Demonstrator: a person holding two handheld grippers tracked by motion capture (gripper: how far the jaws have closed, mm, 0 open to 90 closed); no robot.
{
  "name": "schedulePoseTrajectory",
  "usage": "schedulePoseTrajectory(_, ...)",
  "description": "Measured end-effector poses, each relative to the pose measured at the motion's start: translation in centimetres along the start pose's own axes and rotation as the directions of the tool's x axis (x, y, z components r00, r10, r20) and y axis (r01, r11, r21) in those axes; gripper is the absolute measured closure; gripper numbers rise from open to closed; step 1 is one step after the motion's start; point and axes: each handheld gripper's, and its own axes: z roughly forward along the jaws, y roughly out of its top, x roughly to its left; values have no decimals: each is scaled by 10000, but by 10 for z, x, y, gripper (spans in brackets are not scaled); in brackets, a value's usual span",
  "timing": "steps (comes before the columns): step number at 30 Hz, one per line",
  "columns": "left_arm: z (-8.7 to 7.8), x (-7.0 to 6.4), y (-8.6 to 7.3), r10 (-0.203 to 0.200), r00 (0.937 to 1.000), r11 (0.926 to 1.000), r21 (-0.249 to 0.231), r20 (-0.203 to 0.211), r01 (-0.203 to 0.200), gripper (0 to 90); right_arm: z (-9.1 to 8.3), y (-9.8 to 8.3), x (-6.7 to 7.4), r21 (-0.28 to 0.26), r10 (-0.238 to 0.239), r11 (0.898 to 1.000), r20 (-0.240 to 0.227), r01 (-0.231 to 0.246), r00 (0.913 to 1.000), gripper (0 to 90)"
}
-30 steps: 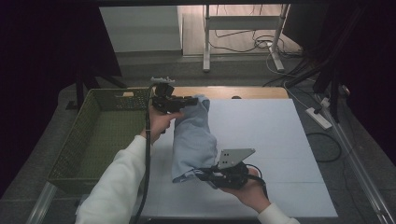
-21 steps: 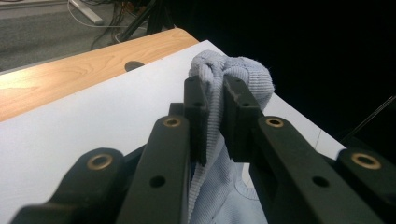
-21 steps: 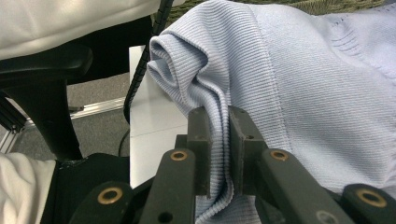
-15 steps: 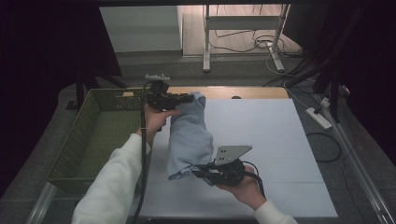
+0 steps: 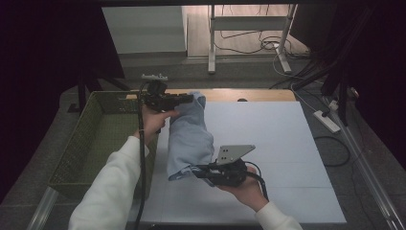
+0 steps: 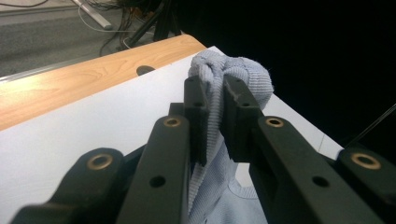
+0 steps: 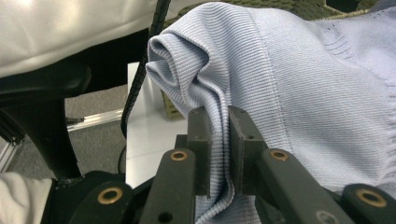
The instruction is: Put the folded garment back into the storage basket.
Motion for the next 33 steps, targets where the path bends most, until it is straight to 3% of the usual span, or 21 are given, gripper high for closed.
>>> schedulePoseTrajectory(20,-24,6,5,43,9997,9996,-273,-252,-50,809,11,13,-4,-163,-44,9999,-45,43,10000,803)
schedulePoseTrajectory(33,-43,13,9,42,9986,9991,-415,-520,-63,809,27,28,-4,-193,-203,9996,-117,200,9997,803)
